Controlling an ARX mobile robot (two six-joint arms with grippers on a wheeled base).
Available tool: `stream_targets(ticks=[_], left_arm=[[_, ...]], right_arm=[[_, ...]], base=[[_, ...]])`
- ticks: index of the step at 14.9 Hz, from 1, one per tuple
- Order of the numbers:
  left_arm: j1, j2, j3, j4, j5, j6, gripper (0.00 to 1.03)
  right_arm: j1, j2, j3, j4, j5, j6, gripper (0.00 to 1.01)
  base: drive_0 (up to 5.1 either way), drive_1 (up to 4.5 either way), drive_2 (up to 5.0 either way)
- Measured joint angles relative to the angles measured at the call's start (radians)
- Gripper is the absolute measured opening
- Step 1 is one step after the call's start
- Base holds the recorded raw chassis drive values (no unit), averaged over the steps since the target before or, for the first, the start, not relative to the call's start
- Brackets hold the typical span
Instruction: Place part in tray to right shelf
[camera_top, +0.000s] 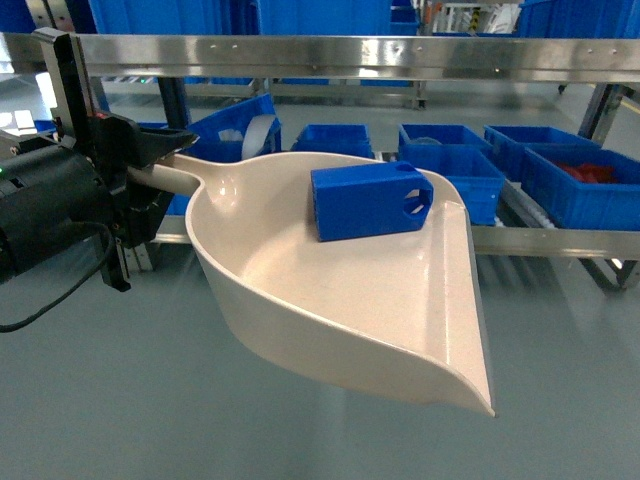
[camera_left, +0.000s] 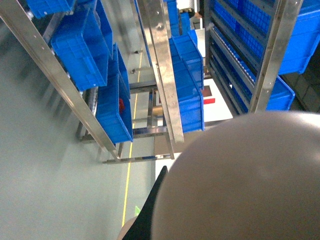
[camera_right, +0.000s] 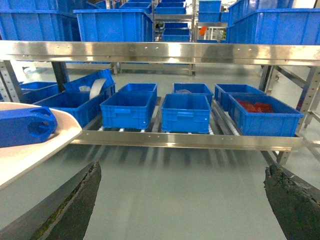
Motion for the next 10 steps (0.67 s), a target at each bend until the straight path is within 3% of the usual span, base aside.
stream_targets(ticks=[10], left_arm=[[-0.001, 0.000, 0.000, 0.000, 0.000, 0.000, 0.13]], right_arm=[[0.000, 0.000, 0.000, 0.000, 0.000, 0.000, 0.98]], base=[[-0.2, -0.17, -0.2]])
